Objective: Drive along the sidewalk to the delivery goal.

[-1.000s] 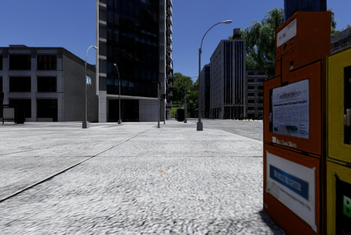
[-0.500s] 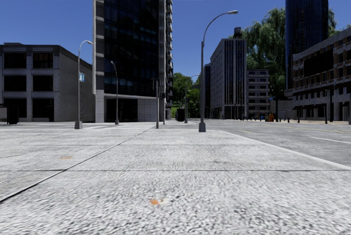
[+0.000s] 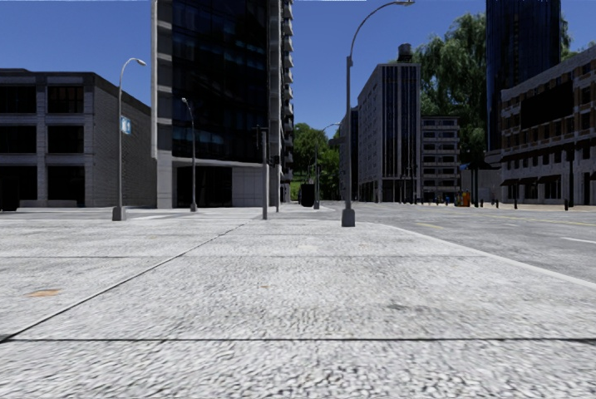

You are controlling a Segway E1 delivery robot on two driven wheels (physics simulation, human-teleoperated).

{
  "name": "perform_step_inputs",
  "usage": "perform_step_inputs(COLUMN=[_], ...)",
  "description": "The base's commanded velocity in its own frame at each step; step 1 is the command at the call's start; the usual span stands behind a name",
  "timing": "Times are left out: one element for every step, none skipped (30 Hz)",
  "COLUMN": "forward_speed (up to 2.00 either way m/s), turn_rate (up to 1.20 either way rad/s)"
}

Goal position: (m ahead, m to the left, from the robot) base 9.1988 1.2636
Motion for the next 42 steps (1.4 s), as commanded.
perform_step_inputs(forward_speed=[2.0, 2.0, 2.0, 2.0, 2.0, 2.0, 2.0, 2.0, 2.0, 2.0, 2.0, 2.0, 2.0, 2.0, 2.0, 2.0, 2.0, 2.0, 2.0, 2.0, 2.0, 2.0, 2.0, 2.0, 2.0, 2.0, 2.0, 2.0, 2.0, 2.0, 2.0, 2.0, 2.0, 2.0, 2.0, 2.0, 2.0, 2.0, 2.0, 2.0, 2.0, 2.0], turn_rate=[0.0, 0.0, 0.0, 0.0, 0.0, 0.0, 0.0, 0.0, 0.0, 0.0, 0.0, 0.0, 0.0, 0.0, 0.0, 0.0, 0.0, 0.0, 0.0, 0.0, 0.0, 0.0, 0.0, 0.0, 0.0, 0.0, 0.0, 0.0, 0.0, 0.0, 0.0, 0.0, 0.0, 0.02, 0.09, 0.13, 0.15, 0.15, 0.17, 0.18, 0.19, 0.19])
